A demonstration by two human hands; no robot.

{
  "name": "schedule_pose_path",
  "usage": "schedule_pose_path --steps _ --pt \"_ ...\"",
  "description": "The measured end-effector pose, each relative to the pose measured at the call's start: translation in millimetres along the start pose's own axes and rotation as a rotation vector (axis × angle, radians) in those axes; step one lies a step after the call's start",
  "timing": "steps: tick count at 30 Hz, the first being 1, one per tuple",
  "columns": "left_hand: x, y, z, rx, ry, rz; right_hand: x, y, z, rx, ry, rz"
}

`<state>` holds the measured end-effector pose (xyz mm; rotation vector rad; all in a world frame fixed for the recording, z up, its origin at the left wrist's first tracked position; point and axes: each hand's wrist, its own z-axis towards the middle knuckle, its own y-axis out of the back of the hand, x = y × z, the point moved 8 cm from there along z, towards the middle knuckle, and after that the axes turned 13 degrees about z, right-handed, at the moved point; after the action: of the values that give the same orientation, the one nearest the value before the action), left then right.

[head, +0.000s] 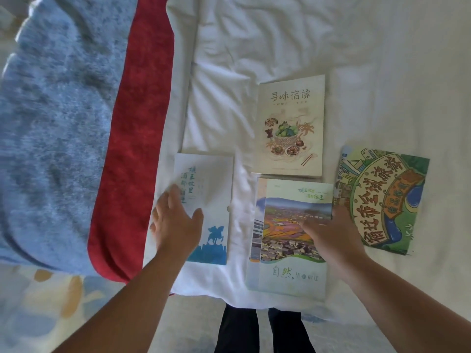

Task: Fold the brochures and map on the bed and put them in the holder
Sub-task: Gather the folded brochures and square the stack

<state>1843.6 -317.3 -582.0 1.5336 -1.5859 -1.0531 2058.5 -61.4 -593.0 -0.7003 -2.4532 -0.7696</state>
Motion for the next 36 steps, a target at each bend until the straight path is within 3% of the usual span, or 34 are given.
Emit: schedule_pose_path --steps 3,7,11,17,21,29,36 --pt "10 5 16 -0.017 0.062 -0.032 -1 -7 2 -0.009 -0.013 0.008" --pt "17 5 23 0.023 0.071 -0.419 -1 -5 4 -0.024 -0.026 0.021" --pt "36 5 22 0.087 0.159 -0.639 -2 2 6 -0.059 0.013 0.005" --pt "50 -11 13 0.414 0.275 -1.112 3 5 3 -0.070 0.109 -0.025" --pt "46 -10 14 0.431 0.227 -1.119 2 8 4 -0.088 0.113 -0.052" --pt "38 1 8 0.089 0.092 -0.678 -4 -12 5 -0.050 -0.052 0.011" --pt "38 -2 1 0.088 0.066 -0.594 0 -17 9 0.097 -0.076 0.102"
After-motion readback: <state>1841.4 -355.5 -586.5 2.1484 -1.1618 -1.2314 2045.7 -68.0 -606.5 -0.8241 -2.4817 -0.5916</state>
